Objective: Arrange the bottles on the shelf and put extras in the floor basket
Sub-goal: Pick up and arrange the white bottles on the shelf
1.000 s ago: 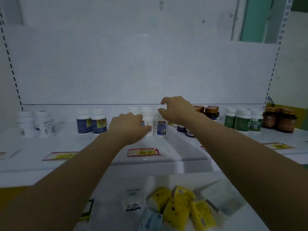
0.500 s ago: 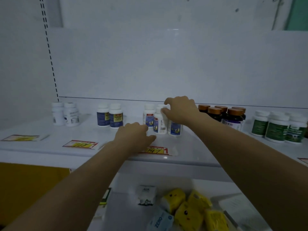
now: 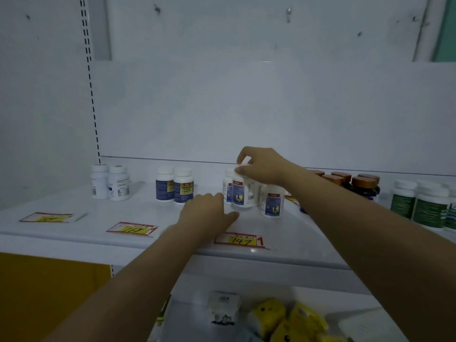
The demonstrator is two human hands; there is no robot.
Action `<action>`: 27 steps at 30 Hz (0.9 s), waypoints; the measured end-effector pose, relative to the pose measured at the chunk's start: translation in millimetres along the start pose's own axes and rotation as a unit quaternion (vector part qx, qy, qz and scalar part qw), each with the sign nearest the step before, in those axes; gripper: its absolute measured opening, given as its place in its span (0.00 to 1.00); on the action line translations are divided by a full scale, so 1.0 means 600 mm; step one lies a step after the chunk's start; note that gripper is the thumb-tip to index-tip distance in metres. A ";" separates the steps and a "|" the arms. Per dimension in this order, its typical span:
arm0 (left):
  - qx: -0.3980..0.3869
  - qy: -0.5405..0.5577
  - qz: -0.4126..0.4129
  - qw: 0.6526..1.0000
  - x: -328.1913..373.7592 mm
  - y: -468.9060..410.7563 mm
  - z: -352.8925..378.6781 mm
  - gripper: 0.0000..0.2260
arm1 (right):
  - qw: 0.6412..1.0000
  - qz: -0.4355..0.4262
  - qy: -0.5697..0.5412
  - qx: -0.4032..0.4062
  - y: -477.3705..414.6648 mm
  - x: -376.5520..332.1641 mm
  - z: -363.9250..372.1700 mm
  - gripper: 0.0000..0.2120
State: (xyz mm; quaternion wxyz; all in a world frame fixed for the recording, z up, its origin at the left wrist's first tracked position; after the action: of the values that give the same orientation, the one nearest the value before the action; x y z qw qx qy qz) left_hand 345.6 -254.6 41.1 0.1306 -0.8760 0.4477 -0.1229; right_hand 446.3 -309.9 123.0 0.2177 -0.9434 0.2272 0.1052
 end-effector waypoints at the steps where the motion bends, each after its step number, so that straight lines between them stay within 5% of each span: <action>1: 0.007 0.023 -0.005 1.000 -0.003 0.002 -0.001 0.25 | 0.999 -0.010 -0.044 -0.022 0.004 -0.006 -0.007 0.14; 6: 0.017 0.238 -0.020 0.971 -0.005 0.005 -0.005 0.25 | 0.971 -0.030 -0.207 -0.114 0.023 -0.036 -0.026 0.13; 11: 0.030 0.401 0.006 0.916 0.015 0.011 -0.025 0.25 | 0.962 -0.052 -0.230 -0.141 0.037 -0.054 -0.035 0.14; 20: 0.105 0.364 -0.066 0.923 0.015 0.016 -0.039 0.26 | 0.984 0.007 -0.176 -0.024 0.035 -0.023 -0.046 0.21; 27: 0.040 0.467 -0.036 0.883 0.035 0.023 -0.025 0.26 | 0.963 -0.029 -0.265 -0.024 0.048 -0.009 -0.036 0.16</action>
State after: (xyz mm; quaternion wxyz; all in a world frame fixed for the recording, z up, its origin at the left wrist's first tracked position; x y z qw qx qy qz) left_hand 342.2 -281.3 52.6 -0.0631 -0.7270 0.4193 -0.5401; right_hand 430.3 -340.8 133.2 0.2505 -0.8928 0.1310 0.3507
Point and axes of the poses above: each hand's wrist, its own y-axis away from the middle knuckle, its own z-axis out of the palm, x = y × z, the point moved 9 cm from there along -y, towards the middle knuckle, and after that the axes turned 1 degree about x, right-handed, at the moved point
